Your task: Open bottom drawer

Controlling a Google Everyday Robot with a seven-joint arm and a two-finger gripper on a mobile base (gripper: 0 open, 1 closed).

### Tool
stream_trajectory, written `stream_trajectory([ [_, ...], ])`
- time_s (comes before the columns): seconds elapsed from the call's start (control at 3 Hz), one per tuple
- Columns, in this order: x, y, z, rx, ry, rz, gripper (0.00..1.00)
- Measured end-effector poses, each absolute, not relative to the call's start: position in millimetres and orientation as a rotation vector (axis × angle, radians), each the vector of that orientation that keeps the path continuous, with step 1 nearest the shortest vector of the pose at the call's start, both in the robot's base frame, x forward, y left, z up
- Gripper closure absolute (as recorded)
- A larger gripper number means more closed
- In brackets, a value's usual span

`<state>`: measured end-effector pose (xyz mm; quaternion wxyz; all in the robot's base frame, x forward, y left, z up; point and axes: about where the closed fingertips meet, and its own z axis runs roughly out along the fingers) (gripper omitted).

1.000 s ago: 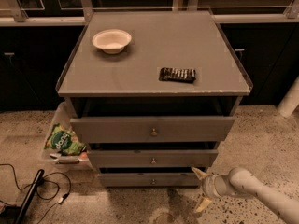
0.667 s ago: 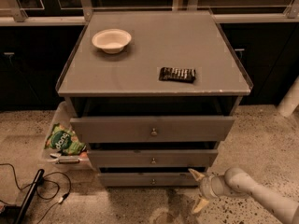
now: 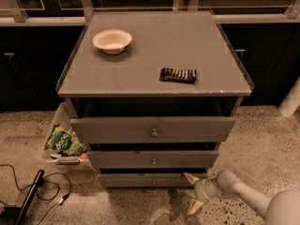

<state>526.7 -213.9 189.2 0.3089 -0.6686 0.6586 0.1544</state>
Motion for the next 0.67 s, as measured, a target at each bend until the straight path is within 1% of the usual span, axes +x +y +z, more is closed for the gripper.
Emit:
stream_trajectory([
  [0.67, 553, -210, 182, -1.796, 1.671, 0.329, 0.0],
])
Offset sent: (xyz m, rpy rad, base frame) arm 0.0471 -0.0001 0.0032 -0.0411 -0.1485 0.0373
